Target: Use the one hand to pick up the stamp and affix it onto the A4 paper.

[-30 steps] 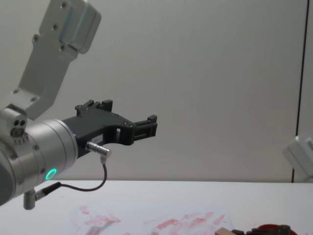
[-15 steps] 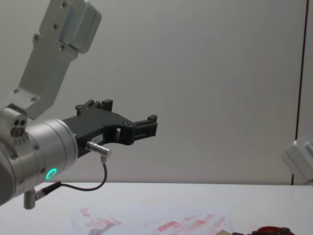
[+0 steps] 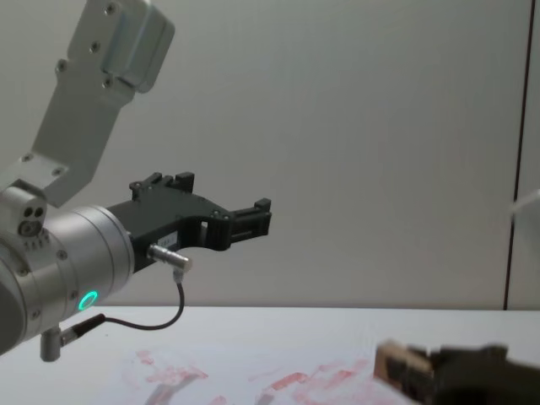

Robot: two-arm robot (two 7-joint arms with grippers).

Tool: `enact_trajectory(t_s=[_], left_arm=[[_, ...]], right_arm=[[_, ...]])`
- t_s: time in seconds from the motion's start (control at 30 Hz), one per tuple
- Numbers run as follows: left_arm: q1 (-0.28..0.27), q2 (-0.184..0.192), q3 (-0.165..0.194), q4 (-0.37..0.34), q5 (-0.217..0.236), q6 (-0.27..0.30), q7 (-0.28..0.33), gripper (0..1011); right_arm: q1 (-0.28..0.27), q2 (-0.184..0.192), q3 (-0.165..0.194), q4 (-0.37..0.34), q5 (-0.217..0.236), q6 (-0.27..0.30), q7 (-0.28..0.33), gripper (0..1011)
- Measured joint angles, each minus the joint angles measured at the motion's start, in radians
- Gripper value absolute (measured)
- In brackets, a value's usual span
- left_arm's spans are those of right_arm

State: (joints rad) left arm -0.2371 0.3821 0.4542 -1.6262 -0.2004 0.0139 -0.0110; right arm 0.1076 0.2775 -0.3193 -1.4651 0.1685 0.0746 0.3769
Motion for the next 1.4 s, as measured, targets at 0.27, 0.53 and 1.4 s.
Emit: enact_trajectory(t_s=[0.27, 0.53, 1.4], left_arm=[[0.000, 0.000, 0.000, 0.000, 0.000, 0.000, 0.000, 1002], [0.000, 0.000, 0.000, 0.000, 0.000, 0.000, 0.000, 1002], [0.000, 0.000, 0.000, 0.000, 0.000, 0.000, 0.000, 1002]], right_arm=[[0.007, 0.013, 0.027, -0.034, 0.043, -0.022, -0.033, 217], [0.006, 0.034, 0.048, -0.041, 0.050, -0.016, -0.052, 217], [0.012, 0.062, 0.069, 0.030, 0.008, 0.037, -0.064, 217]])
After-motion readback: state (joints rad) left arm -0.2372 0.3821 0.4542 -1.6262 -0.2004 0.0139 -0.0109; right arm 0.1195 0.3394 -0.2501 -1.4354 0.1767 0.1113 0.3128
